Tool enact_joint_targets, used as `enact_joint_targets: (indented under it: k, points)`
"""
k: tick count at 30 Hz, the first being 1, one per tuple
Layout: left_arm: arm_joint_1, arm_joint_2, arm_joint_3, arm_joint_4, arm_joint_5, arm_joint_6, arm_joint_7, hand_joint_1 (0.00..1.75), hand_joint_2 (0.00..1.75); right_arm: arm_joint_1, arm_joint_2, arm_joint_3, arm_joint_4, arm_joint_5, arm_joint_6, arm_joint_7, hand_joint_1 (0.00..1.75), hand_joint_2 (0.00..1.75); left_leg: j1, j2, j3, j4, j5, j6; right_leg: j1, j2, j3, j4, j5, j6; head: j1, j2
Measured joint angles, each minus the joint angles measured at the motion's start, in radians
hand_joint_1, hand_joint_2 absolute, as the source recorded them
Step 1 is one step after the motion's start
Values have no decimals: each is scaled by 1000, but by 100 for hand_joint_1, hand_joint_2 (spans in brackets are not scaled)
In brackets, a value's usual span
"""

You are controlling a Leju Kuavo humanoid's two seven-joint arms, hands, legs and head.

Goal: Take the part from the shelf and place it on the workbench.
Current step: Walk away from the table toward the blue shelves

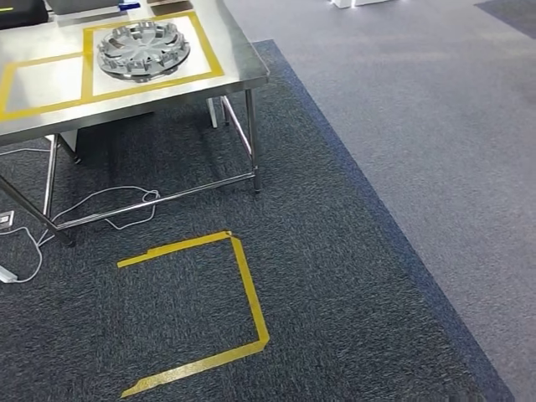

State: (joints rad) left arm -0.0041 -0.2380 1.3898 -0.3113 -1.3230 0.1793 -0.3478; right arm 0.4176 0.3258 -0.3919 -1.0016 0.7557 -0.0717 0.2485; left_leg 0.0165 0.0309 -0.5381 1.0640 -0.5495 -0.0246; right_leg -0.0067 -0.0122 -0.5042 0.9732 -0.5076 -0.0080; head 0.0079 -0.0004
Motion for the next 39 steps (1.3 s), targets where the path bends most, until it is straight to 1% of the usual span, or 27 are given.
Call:
enact_joint_targets:
  k: [2,3,4,5,6,8,9,11,12,14,16,18,19,20,21,23,25,26,28,30,31,32,34,35,36,37,39]
  points:
    - [2,0,0,0,-9,7,8,0,0,-6,0,-2,10,13,3,10,0,0,0,-18,-55,130,-76,-3,2,11,-5,0,3,-5,-2,0]
    - [4,1,0,0,-16,11,12,0,0,-10,0,-4,17,22,5,16,0,0,0,-19,-79,188,-100,-3,2,18,-7,0,3,-6,-2,0]
    - [5,1,0,0,-22,15,16,0,0,-14,0,-6,25,30,8,19,0,0,0,-20,-91,219,-105,-3,3,25,-7,1,3,-6,-2,0]
    - [6,2,0,0,-27,18,18,0,0,-17,0,-8,33,36,10,21,0,0,0,-21,-86,211,-87,-2,3,33,-6,2,4,-6,-2,0]
    - [6,3,0,0,-30,20,20,0,0,-20,0,-11,41,41,12,22,0,0,0,-23,-63,166,-53,-1,3,42,-5,3,3,-6,-2,0]
    - [6,5,0,0,-35,22,22,0,0,-27,0,-15,54,46,13,22,0,0,2,-47,5,28,16,3,5,58,-4,10,1,0,-2,0]
    - [5,6,0,0,-38,23,23,0,0,-32,0,-18,59,47,14,20,0,0,3,-61,29,-24,32,6,6,66,-6,14,-1,5,-2,0]
    - [5,6,0,0,-45,25,25,0,0,-41,0,-26,71,52,14,12,0,0,1,-75,43,-63,33,15,7,79,-14,20,-2,17,-1,0]
    - [5,6,0,0,-49,26,26,0,0,-44,0,-31,78,54,15,7,0,0,1,-70,42,-64,34,21,5,85,-16,21,-1,23,0,0]
    - [5,6,1,0,-53,28,26,0,0,-48,0,-42,90,58,15,-1,0,0,1,-56,40,-67,40,36,2,70,-25,39,-13,32,2,0]
    - [5,6,4,0,-58,29,26,0,0,-52,0,-48,98,60,16,-5,0,0,2,-39,37,-70,44,45,1,38,-67,128,-68,39,8,0]
    - [8,6,7,0,-61,29,27,0,0,-54,0,-50,103,60,16,-5,0,0,0,-20,34,-69,43,48,1,23,-135,264,-133,45,12,0]
    - [8,6,8,0,-62,29,27,0,0,-54,0,-51,105,60,16,-4,0,0,0,-10,33,-69,43,48,0,22,-155,305,-144,47,12,0]
    - [8,6,10,0,-62,29,28,0,0,-53,0,-52,108,60,16,-4,0,0,-1,-2,33,-69,43,48,0,21,-159,312,-135,47,12,0]
    - [8,6,12,0,-63,29,29,0,0,-53,0,-52,109,60,16,-3,0,0,-1,5,33,-69,42,48,0,18,-141,278,-109,45,12,0]
    - [7,6,14,1,-63,29,30,0,0,-54,0,-54,111,60,16,-1,0,0,-3,16,36,-69,41,44,2,-5,-65,132,-43,38,12,0]
    - [5,5,17,1,-64,29,32,0,0,-56,0,-55,112,59,16,1,0,0,-6,23,39,-67,37,34,5,-25,-17,34,-14,27,11,0]
    - [4,5,19,1,-63,28,31,0,0,-56,0,-55,113,57,16,2,0,0,-7,26,41,-67,37,28,8,-26,-13,23,-15,23,9,0]
    - [2,4,22,1,-62,26,27,0,0,-55,0,-56,114,51,19,-1,0,0,-5,31,44,-69,35,15,8,-14,-15,21,-10,13,9,0]
    - [2,4,24,1,-62,25,21,0,0,-53,0,-57,115,45,24,-9,0,0,-3,19,42,-56,22,4,4,-6,-10,14,-3,3,7,0]
    - [2,3,25,1,-62,25,20,0,0,-53,0,-58,116,44,27,-14,0,0,-3,7,33,-34,3,0,1,-2,-7,12,1,-1,5,0]
    - [3,3,27,1,-62,25,18,0,0,-54,0,-59,116,44,29,-19,0,0,-2,-3,14,10,-26,-2,2,2,-7,12,3,-4,3,0]
    - [4,3,31,1,-63,25,17,0,0,-56,0,-61,119,46,33,-27,0,0,-2,-16,-45,138,-89,-4,3,14,-11,12,6,-9,0,0]
    - [5,3,34,1,-63,25,16,0,0,-57,0,-63,122,48,34,-30,0,0,-2,-19,-71,192,-106,-5,4,22,-12,12,7,-11,1,0]
    - [6,3,36,1,-64,25,15,0,0,-58,0,-65,124,50,34,-32,0,0,-2,-20,-83,211,-99,-4,5,30,-11,13,7,-11,0,0]
    - [6,3,38,1,-64,25,14,0,0,-58,0,-68,127,51,35,-33,0,0,-2,-21,-79,194,-72,-2,6,39,-10,13,6,-11,1,0]
    - [7,3,42,1,-65,25,14,0,0,-61,0,-72,131,54,35,-34,0,0,-2,-40,-33,73,11,5,7,58,-9,14,5,-9,0,0]
